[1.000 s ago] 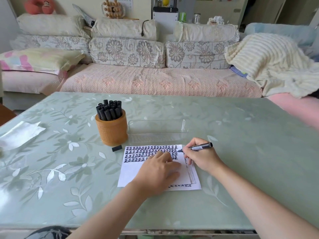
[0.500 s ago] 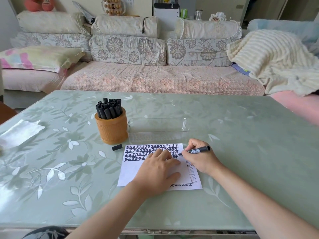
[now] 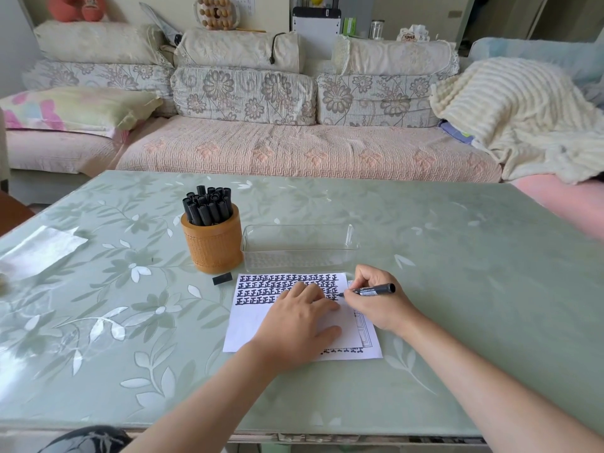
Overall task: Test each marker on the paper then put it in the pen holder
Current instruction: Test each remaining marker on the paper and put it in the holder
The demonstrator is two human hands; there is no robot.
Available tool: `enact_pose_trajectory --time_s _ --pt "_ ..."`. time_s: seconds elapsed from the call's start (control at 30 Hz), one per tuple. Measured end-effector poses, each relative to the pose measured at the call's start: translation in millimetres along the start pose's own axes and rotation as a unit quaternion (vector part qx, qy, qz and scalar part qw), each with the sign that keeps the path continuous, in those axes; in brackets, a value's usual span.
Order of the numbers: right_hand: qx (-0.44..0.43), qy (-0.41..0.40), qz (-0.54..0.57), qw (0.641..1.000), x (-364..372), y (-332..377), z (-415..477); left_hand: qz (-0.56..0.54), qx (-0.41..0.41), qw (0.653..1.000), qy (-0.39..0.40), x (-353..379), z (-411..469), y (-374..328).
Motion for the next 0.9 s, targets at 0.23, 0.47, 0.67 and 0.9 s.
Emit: enact_pose_trajectory --time_s 0.23,0.47,0.67,0.9 --pt "-0.010 0.007 0.001 1.000 -1.2 2.3 -0.6 -0.003 -0.004 1.000 0.003 1.1 0.4 1.5" --pt "-0.008 0.007 0.011 1.000 -1.1 2.6 -1.1 -0.005 0.000 1.000 -0.002 1.4 0.3 2.0" --pt "-0.030 0.032 -0.008 0.999 -0.3 6.7 -1.2 -0.006 0.002 1.000 -0.009 0.6 0.4 1.2" --pt "-0.010 0.024 0.019 0.999 -2.1 7.4 1.4 -0.010 0.007 1.000 -0.017 1.7 0.0 1.9"
Point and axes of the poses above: each hand's wrist, its own z-axis towards the middle knuckle, its own x-axis out of the palm, y = z × x, the point moved 5 cm from there along z, towards the middle knuckle
